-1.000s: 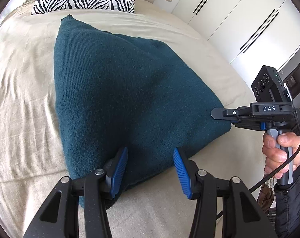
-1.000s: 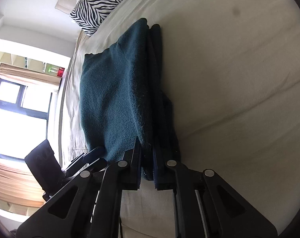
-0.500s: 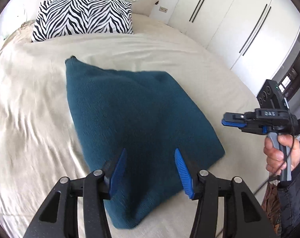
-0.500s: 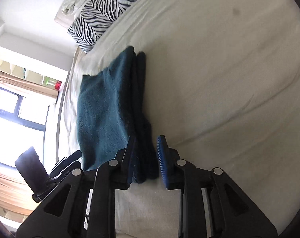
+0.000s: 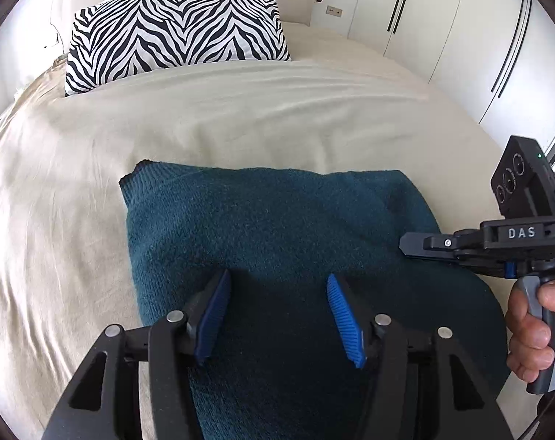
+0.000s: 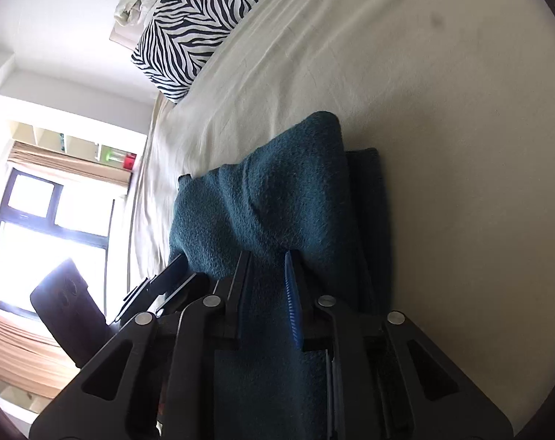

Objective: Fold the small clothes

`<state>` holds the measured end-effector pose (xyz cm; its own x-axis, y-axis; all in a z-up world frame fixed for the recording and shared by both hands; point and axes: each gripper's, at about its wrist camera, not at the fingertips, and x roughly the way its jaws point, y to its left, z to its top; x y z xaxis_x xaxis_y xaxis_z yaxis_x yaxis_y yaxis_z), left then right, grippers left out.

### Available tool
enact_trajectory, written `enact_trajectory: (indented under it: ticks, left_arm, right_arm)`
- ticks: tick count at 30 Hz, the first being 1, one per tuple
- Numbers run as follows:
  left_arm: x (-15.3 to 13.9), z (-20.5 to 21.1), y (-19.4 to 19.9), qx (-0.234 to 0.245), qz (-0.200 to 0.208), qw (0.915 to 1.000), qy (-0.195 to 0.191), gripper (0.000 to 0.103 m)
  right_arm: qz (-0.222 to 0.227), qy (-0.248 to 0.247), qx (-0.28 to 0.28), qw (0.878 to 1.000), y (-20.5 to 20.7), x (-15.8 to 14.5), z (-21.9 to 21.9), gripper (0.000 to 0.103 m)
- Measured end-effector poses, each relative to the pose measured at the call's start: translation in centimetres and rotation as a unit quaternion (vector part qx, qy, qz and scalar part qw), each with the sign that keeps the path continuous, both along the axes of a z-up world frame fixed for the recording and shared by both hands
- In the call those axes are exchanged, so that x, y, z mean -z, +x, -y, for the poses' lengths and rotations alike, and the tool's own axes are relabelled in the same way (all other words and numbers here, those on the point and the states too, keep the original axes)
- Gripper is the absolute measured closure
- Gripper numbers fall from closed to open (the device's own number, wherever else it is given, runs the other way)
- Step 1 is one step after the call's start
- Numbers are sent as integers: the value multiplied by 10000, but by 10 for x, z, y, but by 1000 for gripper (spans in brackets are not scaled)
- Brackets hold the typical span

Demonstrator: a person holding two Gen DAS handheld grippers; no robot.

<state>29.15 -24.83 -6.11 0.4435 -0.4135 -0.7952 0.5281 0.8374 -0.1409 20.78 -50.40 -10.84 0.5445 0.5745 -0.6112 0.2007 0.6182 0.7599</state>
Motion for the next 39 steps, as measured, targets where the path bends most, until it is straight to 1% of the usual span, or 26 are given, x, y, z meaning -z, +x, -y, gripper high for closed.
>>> enact_trajectory:
  ticks: [3, 5, 6, 7, 9, 10, 12, 13, 15, 17, 18, 20, 21, 22, 23, 24, 25, 26, 27, 30, 32, 33, 35, 37, 38, 39]
  left_arm:
    - [0, 2, -2, 45, 145, 9999, 61, 44]
    - [-7, 1, -5, 6, 148, 9999, 88, 44]
    - [-14, -1, -9, -58, 138, 9998, 102, 45]
    - [-22, -5, -16, -123, 139, 9998, 73, 47]
    - [-37, -14, -33, -146, 251, 9995, -119, 48]
    - [-41, -16, -42, -124, 347, 9992, -125, 48]
    - [-30, -12, -52, -26, 315, 9995, 82, 48]
    - [-18, -8, -53, 7, 297, 9993, 241, 46]
    - [-5, -4, -55, 73, 514, 9982, 300, 44]
    - [-10, -4, -53, 16, 440, 9987, 266, 44]
    - [-16, -6, -54, -10, 394, 9990, 211, 44]
    - [-28, -16, -58, -95, 458, 9989, 80, 44]
    - [-34, -23, -61, -187, 572, 9982, 23, 40]
    - [-38, -31, -62, -310, 658, 9973, -54, 27]
    - [-39, -41, -61, -464, 654, 9967, -155, 21]
    - [-38, -51, -58, -629, 568, 9960, -286, 15]
    - [-34, -61, -53, -776, 402, 9953, -407, 15]
    - [-27, -68, -47, -904, 174, 9946, -486, 16]
    - [-20, -75, -41, -1001, -60, 9934, -558, 16]
    - [2, -85, -31, -1025, -778, 9870, -962, 17]
    - [10, -86, -27, -1041, -1121, 9806, -1223, 17]
    - [13, -84, -25, -1003, -1262, 9782, -1310, 17]
    - [16, -73, -22, -833, -1407, 9785, -1254, 13]
    - [18, -60, -20, -687, -1414, 9809, -1148, 12]
    - [19, -56, -18, -676, -1444, 9808, -1125, 12]
    - [20, -53, -17, -686, -1466, 9806, -1103, 18]
  right_arm:
    - [121, 380, -15, 9992, -15, 15, 15, 103]
    - [109, 417, 27, 9991, -21, 12, 19, 103]
    - [87, 378, 101, 9992, -27, 7, 20, 103]
    - [139, 359, 142, 9992, -31, -1, 18, 97]
    - [420, 247, 51, 9988, -52, -23, 13, 97]
    - [517, 203, -72, 9984, -58, -31, 7, 97]
    - [515, -5, -241, 9984, -79, -40, -3, 97]
    - [463, -136, -283, 9984, -85, -36, -6, 96]
    - [254, -264, -323, 9988, -90, -17, -8, 96]
    - [296, 16, -225, 9993, -95, 0, -3, 98]
    - [319, 92, -165, 9993, -98, 0, -1, 97]
    - [429, 29, -97, 9990, -107, -14, 2, 95]
    - [565, -76, -46, 9984, -111, -24, 5, 89]
    - [680, -168, 48, 9975, -116, -34, 9, 75]
    - [754, -192, 172, 9968, -121, -41, 16, 65]
    - [805, -200, 322, 9960, -125, -47, 23, 41]
    - [848, -288, 500, 9947, -129, -50, 30, 34]
    - [819, -438, 567, 9941, -130, -51, 35, 34]
    - [679, -522, 545, 9948, -118, -50, 37, 34]
    - [252, -228, 256, 9991, -101, -31, 38, 35]
    - [-113, -210, 28, 9997, -96, -14, 35, 38]
    - [-163, -235, 31, 9996, -89, -9, 32, 41]
    - [-120, -69, -70, 9999, -81, -6, 28, 49]
    - [-232, 56, -146, 9996, -71, 0, 23, 57]
    - [-281, -33, -202, 9994, -65, 2, 19, 60]
    - [-334, -164, -271, 9989, -62, 4, 15, 68]
